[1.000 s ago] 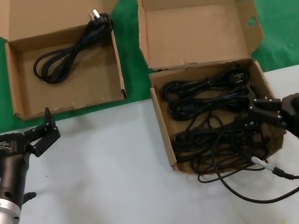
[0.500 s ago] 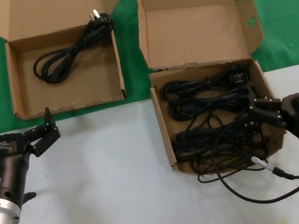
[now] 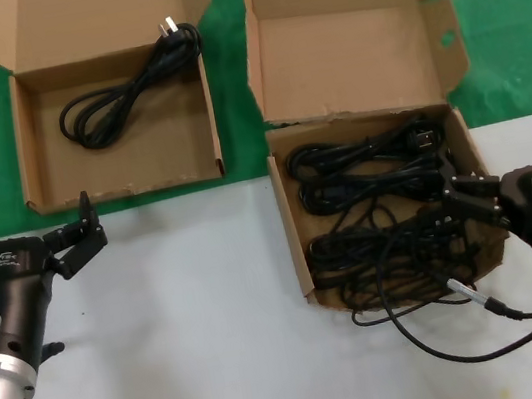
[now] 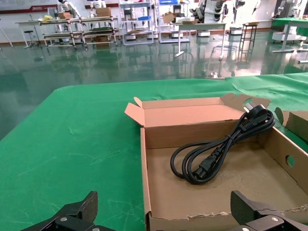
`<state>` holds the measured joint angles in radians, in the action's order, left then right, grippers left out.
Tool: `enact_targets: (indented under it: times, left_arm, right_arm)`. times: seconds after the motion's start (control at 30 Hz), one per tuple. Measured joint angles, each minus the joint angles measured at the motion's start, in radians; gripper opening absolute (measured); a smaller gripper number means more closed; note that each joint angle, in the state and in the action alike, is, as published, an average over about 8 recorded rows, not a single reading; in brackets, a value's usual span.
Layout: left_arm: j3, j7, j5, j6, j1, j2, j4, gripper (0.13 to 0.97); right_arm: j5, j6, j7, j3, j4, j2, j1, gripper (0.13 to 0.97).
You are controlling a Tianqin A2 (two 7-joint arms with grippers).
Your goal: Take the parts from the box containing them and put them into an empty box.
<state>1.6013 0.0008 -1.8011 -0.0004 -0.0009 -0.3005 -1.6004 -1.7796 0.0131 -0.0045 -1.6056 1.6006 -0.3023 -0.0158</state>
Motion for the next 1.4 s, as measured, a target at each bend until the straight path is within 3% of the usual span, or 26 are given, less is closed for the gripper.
enact_targets:
  times: [1.4]
  left_arm:
    - [0.000,0.000,0.000,0.000,0.000,0.000,0.000,0.966]
  right_arm:
    - [0.000,0.000,0.000,0.000,0.000,0.000,0.000,0.966]
